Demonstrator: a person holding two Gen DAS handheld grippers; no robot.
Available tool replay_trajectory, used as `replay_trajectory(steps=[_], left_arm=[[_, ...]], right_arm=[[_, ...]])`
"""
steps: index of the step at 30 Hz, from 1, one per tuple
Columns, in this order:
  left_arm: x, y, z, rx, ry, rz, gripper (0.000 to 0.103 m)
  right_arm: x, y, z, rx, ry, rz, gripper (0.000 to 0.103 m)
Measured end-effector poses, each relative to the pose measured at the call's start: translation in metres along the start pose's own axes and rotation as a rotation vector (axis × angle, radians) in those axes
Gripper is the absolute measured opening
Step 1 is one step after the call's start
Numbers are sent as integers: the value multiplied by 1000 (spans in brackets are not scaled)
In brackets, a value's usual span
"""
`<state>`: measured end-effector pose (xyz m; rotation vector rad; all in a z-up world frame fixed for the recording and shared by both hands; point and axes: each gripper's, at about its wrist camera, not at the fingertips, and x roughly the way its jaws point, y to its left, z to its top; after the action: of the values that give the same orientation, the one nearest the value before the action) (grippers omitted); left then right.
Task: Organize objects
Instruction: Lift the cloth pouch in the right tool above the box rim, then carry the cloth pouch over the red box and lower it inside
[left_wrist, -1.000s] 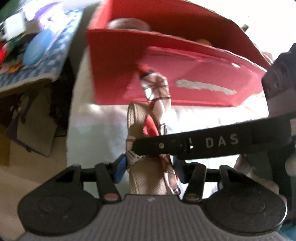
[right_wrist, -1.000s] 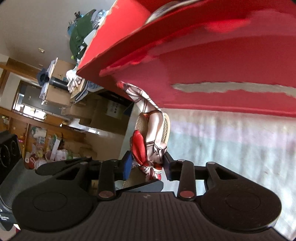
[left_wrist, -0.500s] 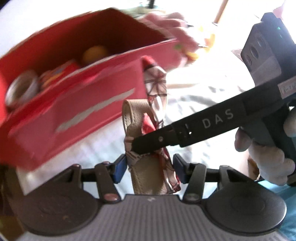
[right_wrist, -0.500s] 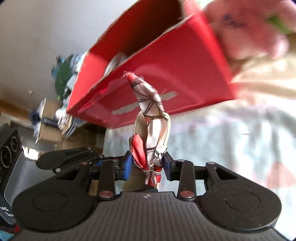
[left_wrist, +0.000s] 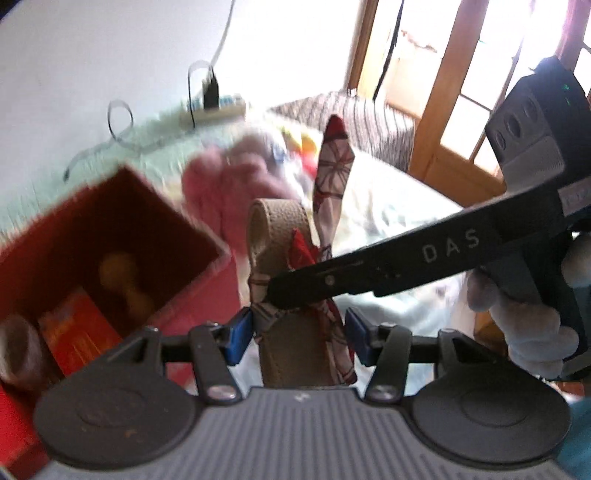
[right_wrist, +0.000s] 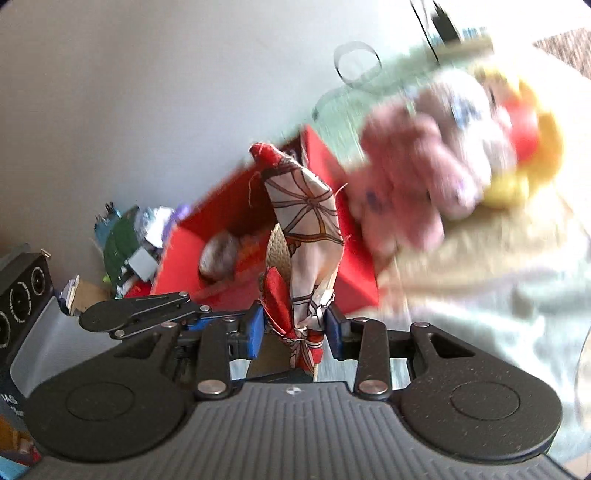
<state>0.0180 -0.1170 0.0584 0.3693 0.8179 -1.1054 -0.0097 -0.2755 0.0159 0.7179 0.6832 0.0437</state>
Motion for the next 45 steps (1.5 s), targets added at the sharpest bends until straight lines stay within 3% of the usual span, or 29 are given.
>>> replay_trajectory(steps=[6, 11, 21, 31, 39, 45], left_arm=[[-33, 27, 23, -30, -129, 51, 56], [-39, 63, 28, -124, -181, 72, 59], [16, 121, 19, -306, -84, 42, 59], [50, 134, 4, -336, 14, 51, 60], [44, 146, -8, -373, 33, 74, 62], [42, 160, -11, -396, 19, 103, 63]], right_arm=[[7, 26, 43, -127, -63, 42, 37], [35, 52, 73, -255, -35, 6, 35], [119, 75, 87, -513, 188, -243, 34], [168, 79, 77, -664, 389, -404, 33], [184, 75, 75, -684, 434, -468, 29], [181, 72, 82, -643, 406, -444, 28]])
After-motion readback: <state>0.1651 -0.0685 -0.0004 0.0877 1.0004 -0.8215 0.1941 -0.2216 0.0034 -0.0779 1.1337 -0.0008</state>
